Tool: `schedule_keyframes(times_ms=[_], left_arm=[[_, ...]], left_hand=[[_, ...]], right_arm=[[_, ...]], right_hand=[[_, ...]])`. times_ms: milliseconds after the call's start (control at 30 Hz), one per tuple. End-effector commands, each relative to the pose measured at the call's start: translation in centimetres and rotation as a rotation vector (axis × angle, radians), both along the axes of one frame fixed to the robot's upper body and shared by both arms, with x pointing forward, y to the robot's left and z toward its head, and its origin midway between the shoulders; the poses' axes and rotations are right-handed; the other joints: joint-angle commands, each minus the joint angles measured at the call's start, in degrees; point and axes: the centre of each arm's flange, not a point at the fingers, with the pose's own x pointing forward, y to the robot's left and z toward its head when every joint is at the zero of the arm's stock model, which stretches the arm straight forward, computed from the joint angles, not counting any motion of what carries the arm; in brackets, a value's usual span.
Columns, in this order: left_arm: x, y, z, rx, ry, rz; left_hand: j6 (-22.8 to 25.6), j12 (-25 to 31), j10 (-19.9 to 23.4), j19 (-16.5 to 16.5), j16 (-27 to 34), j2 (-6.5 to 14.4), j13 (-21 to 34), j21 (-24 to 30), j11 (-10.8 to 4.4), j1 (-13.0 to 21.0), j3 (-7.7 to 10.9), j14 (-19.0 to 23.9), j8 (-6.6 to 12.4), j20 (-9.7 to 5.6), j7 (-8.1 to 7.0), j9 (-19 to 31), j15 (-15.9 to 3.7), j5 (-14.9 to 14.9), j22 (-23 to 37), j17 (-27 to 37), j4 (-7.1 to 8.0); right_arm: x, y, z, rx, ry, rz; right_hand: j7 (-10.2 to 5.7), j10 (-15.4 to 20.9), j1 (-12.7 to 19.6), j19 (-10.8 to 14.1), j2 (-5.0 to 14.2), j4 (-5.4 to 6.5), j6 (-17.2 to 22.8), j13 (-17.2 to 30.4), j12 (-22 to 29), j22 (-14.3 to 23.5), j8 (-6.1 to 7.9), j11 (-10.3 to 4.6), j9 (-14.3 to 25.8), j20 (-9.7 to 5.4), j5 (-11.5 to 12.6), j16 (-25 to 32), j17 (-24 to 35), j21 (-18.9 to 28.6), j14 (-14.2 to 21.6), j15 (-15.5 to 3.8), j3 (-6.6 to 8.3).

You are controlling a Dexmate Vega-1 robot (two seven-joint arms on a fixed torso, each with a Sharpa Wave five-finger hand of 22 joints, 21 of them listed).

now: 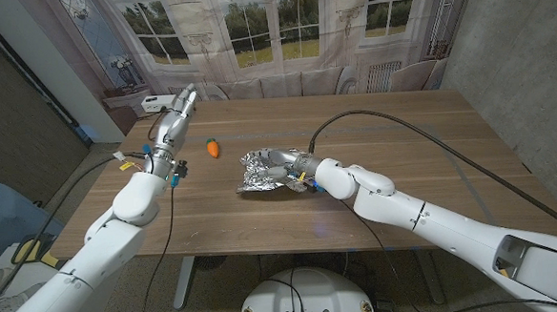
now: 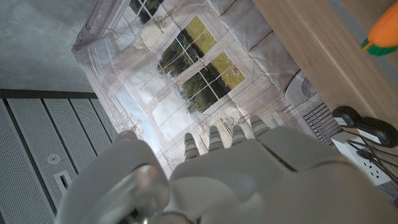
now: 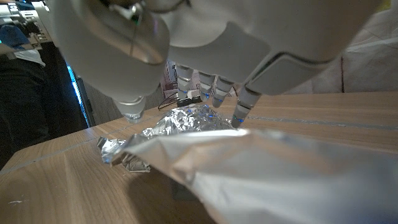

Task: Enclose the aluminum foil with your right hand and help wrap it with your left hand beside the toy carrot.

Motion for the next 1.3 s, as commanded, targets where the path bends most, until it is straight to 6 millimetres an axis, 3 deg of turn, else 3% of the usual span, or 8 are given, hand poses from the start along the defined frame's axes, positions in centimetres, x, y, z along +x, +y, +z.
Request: schedule_keyframes(times_ms=[33,167,400,700,800,967,1133,1300], left_arm=[[0.1,1.0,0.1,-0.053,-0.014,-0.005],[0.4,0.9,0.2,-0.051,-0.016,-0.014],[0.5,0.7,0.4,-0.042,-0.019,-0.016],[0.7,0.6,0.6,-0.040,-0.022,-0.020],[0.7,0.6,0.6,-0.041,-0.025,-0.018],[0.7,0.5,0.7,-0.041,-0.026,-0.021],[0.9,0.3,0.8,-0.032,-0.023,-0.024],[1.0,0.2,0.9,-0.031,-0.023,-0.026]], left_hand=[[0.4,0.2,0.1,-2.1,0.2,0.9,0.1,0.6,0.13,0.3,0.10,-0.5,0.10,0.09,-0.10,0.0,-0.37,0.3,0.1,0.1,-0.15],[0.4,0.2,0.2,-2.0,0.1,1.1,0.1,0.6,0.08,0.3,0.18,-0.6,0.06,0.13,-0.10,0.0,-0.58,0.3,0.1,0.1,-0.19],[0.5,0.1,-0.1,-2.0,-0.2,1.7,0.0,0.6,-0.01,0.5,0.53,-1.3,-0.06,0.16,-0.11,0.0,-1.06,0.4,0.1,0.0,-0.37],[1.0,-0.1,-0.2,-2.0,-0.5,2.5,0.0,0.5,-0.10,0.8,0.95,-2.4,-0.04,0.17,-0.05,0.0,-1.52,0.4,0.0,0.0,-0.65],[1.2,-0.2,-0.4,-2.2,-0.6,2.6,0.0,0.5,-0.08,0.9,1.03,-2.6,-0.04,0.16,-0.05,0.0,-1.61,0.4,0.0,0.0,-0.71],[1.3,-0.3,-0.6,-2.3,-0.6,2.9,0.0,0.4,-0.08,1.0,1.20,-3.0,-0.07,0.09,-0.07,0.0,-1.88,0.4,0.0,0.0,-0.84],[1.3,-0.5,-0.9,-2.5,-0.8,3.0,0.0,0.4,-0.12,1.1,1.32,-3.6,-0.18,-0.11,-0.09,0.0,-2.10,0.4,0.0,0.0,-0.98],[1.3,-0.5,-1.0,-2.7,-0.7,3.1,0.0,0.3,0.07,1.1,1.41,-3.8,-0.25,-0.26,-0.08,0.0,-2.11,0.3,0.0,0.0,-1.09]], right_arm=[[0.9,0.4,-2.0,-0.076,-0.052,-0.099],[1.5,0.1,-2.6,-0.104,-0.021,-0.155],[2.1,-0.6,-3.9,-0.060,-0.029,-0.213],[2.2,-1.4,-4.6,0.004,-0.109,-0.210],[2.5,-1.5,-4.8,-0.006,-0.108,-0.198],[2.8,-1.7,-5.2,0.010,-0.112,-0.181],[2.9,-2.0,-5.2,0.053,-0.152,-0.158],[3.1,-2.1,-5.2,0.068,-0.153,-0.149]], right_hand=[[-2.63,-0.4,2.1,6.5,-1.36,-2.09,-0.1,0.0,0.9,0.6,0.63,-1.79,-0.1,0.29,1.3,1.8,-0.9,2.1,2.9,-0.86,0.02],[-2.58,-3.1,2.0,8.9,-3.62,-2.61,-2.8,0.0,0.3,0.8,-0.09,-2.59,0.0,0.62,1.9,1.8,-1.0,2.8,2.8,-1.57,-1.41],[-2.76,-4.5,3.3,18.7,-5.18,-2.77,-4.5,0.2,1.6,2.0,1.03,-5.35,0.4,-3.10,4.8,3.8,0.0,7.1,6.5,-5.03,-3.88],[-2.75,6.9,13.1,37.0,-1.45,-4.21,7.0,0.2,5.4,6.9,4.08,-6.81,0.9,-12.80,10.5,9.7,3.4,20.2,21.9,-10.15,-4.60],[-2.77,11.4,20.0,41.9,0.83,-5.27,12.1,0.4,6.7,8.2,5.11,-6.19,0.9,-17.78,11.3,11.6,4.9,25.0,27.2,-12.69,-3.29],[-2.10,20.6,26.0,43.3,2.69,-5.03,21.8,1.3,10.0,8.2,7.55,-4.14,0.8,-20.64,10.3,13.9,6.9,28.7,33.9,-14.34,-2.36],[4.79,28.6,31.1,44.6,5.22,-4.82,34.3,2.9,13.2,7.8,10.94,-1.79,1.1,-23.58,7.8,14.8,8.5,33.6,40.8,-14.99,-0.90],[6.69,30.5,35.8,43.7,6.68,-5.15,37.3,3.5,13.7,7.6,11.29,-0.74,1.2,-24.14,5.8,14.6,9.3,36.0,44.1,-15.07,1.51]])
